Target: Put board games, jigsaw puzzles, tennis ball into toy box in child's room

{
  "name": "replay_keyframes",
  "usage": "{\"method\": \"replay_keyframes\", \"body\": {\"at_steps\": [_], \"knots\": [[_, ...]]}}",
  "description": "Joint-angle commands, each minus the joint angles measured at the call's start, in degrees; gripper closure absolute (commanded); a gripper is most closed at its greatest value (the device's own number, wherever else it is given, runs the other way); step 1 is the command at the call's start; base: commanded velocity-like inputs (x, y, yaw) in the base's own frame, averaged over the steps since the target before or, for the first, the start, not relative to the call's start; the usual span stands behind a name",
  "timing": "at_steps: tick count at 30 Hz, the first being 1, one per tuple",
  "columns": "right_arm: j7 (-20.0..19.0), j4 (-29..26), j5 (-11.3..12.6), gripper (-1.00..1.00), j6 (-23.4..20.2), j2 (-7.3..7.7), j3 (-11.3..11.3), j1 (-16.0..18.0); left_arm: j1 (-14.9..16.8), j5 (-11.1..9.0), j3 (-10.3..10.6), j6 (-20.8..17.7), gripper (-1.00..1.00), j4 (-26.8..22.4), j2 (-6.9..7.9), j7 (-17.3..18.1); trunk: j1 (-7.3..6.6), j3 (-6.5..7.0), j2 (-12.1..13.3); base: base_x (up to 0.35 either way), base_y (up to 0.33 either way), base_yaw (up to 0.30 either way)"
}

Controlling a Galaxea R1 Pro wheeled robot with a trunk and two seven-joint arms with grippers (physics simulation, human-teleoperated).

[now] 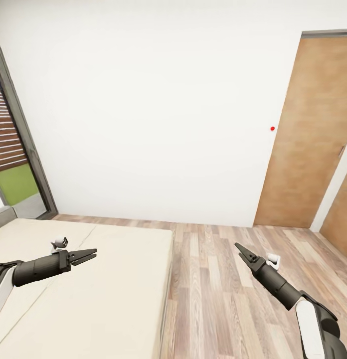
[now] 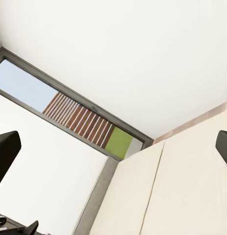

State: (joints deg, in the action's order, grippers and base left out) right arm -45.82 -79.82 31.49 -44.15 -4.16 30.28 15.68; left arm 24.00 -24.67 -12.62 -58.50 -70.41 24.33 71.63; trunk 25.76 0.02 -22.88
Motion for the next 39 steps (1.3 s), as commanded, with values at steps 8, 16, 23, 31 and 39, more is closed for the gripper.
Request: {"method": "replay_keyframes", "body": {"at_steps": [8,16,23,31,39], "knots": [[-0.15,0.01,0.06,-1.00,-0.32,0.01,0.13,0.05,0.00,-0.12,0.01,-0.42,-1.00,0.01,0.02,0.09,0.02,0.29,-0.04,-0.001,0.006,-0.226],[-0.15,0.01,0.06,-1.00,-0.32,0.02,0.13,0.05,0.00,-0.12,-0.02,-0.39,-1.00,0.01,0.02,0.05,0.02,0.44,-0.04,0.000,0.001,-0.110],[-0.15,0.01,0.06,-1.00,-0.32,0.03,0.13,0.05,0.00,-0.12,0.04,-0.39,-1.00,0.01,0.02,0.07,0.02,0.46,-0.04,0.000,0.000,-0.019],[-0.15,0.01,0.06,-1.00,-0.32,0.04,0.13,0.05,0.00,-0.12,0.02,-0.40,-1.00,0.01,0.02,0.08,0.02,0.47,-0.04,-0.009,0.000,-0.003],[-0.15,0.01,0.06,-1.00,-0.32,0.03,0.13,0.05,0.00,-0.12,-0.03,-0.39,-1.00,0.01,0.02,0.09,0.02,0.47,-0.04,-0.109,0.024,0.000]]}}
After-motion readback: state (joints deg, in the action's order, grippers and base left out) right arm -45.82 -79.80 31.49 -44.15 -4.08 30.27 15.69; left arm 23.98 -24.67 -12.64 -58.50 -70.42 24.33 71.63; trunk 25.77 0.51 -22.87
